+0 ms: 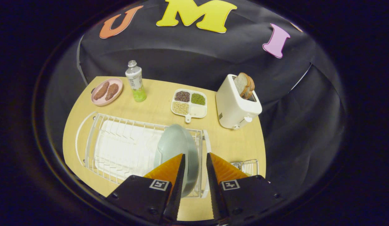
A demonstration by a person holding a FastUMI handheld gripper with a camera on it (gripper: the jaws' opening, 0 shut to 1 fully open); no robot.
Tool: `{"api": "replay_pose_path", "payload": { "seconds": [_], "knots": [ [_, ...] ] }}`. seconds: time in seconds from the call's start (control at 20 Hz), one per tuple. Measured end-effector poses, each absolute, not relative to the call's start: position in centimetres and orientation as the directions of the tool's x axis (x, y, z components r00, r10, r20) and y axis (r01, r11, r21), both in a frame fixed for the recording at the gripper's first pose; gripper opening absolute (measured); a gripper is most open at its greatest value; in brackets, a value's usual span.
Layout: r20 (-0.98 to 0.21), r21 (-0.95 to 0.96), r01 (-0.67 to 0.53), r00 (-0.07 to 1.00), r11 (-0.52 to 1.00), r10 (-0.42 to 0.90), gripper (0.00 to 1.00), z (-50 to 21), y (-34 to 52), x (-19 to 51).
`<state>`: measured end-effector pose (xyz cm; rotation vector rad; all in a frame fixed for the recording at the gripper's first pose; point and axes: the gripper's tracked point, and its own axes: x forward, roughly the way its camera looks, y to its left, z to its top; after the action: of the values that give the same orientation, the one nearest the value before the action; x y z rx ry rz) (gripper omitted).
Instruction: Take the plate from the dish rack, then take the spoon from the basket and place it into the plate.
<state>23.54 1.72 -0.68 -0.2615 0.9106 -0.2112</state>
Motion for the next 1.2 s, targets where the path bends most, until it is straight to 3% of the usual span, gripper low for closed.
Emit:
{"api": "replay_pose_path", "payload": {
  "seconds": [0.35,0.6,0.95,1.2],
  "knots": [
    [-0.803,-0.415,0.049,0.450,0.909,-0.391,0.42,-3.9,1.1,23.5],
    [-0.775,-0.423,0.055,0.495,0.904,-0.393,0.27,-2.7,2.7,23.1],
    [-0.637,-0.483,0.202,0.587,0.852,-0.500,0.23,0.3,3.0,22.9],
    [-0.546,-0.429,0.294,0.668,0.854,-0.505,0.23,2.6,2.4,21.8]
  ]
}}
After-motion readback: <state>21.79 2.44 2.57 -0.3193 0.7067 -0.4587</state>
